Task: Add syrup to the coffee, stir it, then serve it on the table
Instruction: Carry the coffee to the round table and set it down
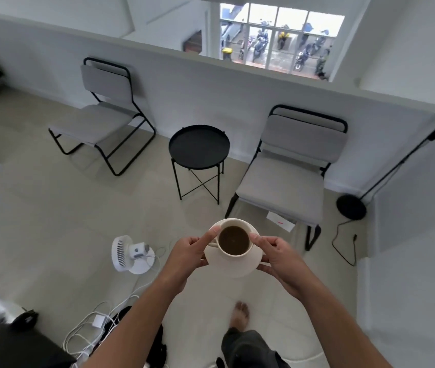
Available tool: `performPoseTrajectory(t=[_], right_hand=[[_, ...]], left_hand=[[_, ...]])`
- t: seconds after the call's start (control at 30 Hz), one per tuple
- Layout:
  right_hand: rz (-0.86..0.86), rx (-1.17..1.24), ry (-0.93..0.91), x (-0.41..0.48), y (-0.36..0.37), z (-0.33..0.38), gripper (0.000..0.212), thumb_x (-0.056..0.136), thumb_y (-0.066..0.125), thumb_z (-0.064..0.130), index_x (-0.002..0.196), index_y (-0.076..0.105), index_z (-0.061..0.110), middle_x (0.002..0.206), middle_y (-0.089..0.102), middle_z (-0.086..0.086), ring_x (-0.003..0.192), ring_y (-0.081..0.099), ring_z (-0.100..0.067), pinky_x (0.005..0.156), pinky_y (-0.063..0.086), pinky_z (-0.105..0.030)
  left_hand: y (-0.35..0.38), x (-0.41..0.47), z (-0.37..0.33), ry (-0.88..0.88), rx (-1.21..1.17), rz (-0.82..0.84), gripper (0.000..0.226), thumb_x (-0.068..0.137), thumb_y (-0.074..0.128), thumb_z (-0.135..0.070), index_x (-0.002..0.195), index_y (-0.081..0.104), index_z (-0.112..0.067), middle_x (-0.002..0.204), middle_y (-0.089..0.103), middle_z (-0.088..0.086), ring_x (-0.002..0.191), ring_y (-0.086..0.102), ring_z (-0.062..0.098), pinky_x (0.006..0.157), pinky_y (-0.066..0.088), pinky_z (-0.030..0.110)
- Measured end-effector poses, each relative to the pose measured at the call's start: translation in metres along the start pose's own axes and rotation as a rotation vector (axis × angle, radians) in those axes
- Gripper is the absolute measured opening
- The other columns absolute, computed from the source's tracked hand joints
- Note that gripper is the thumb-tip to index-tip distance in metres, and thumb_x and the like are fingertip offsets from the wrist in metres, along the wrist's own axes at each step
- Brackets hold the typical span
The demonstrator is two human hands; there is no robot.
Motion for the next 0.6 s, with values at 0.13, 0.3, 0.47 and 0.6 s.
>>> performPoseTrajectory(t=[0.13, 0.3, 0.47, 0.6], right_hand=[[0.069, -0.032, 0.006, 0.048, 0.008, 0.036, 0.067, 0.089, 0.087, 0.052, 0.133, 0.064, 0.006, 0.118, 0.084, -0.012, 0.113, 0.081, -0.032, 0.095, 0.069, -0.046], [0.146, -0.097, -0.009, 0.101, 0.012, 0.073, 0.065, 0.09, 0.086, 0.051, 0.132, 0.064, 0.007, 0.116, 0.084, -0.01, 0.111, 0.082, -0.029, 0.095, 0.069, -0.046], [0.205, -0.126, -0.001, 0.149, 0.017, 0.101, 0.071, 0.09, 0.087, 0.057, 0.136, 0.064, 0.007, 0.118, 0.085, -0.011, 0.113, 0.082, -0.03, 0.101, 0.067, -0.052], [0.233, -0.133, 0.014, 0.186, 0.024, 0.118, 0.074, 0.089, 0.087, 0.058, 0.137, 0.064, 0.008, 0.122, 0.084, -0.012, 0.115, 0.081, -0.03, 0.101, 0.067, -0.05]], left_hand=[[-0.006, 0.033, -0.018, -0.011, -0.053, -0.082, 0.11, 0.071, 0.087, -0.087, 0.123, 0.076, 0.01, 0.113, 0.083, 0.027, 0.11, 0.083, 0.041, 0.102, 0.069, 0.052], [-0.007, 0.068, -0.041, -0.027, -0.092, -0.157, 0.098, 0.071, 0.087, -0.086, 0.12, 0.083, -0.001, 0.108, 0.087, 0.019, 0.107, 0.085, 0.034, 0.102, 0.069, 0.05], [-0.008, 0.097, -0.072, -0.035, -0.102, -0.216, 0.085, 0.08, 0.084, -0.079, 0.118, 0.084, -0.003, 0.106, 0.088, 0.017, 0.103, 0.086, 0.032, 0.1, 0.069, 0.049], [-0.016, 0.129, -0.09, -0.042, -0.095, -0.234, 0.085, 0.078, 0.085, -0.081, 0.115, 0.084, -0.005, 0.105, 0.088, 0.014, 0.102, 0.086, 0.03, 0.094, 0.07, 0.043]])
Point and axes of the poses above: each hand's wrist, its own x-axis towards the middle knuckle, its own y-axis out of the palm, z = x × y, the point moved 2 cm from there along x, towards the middle knuckle
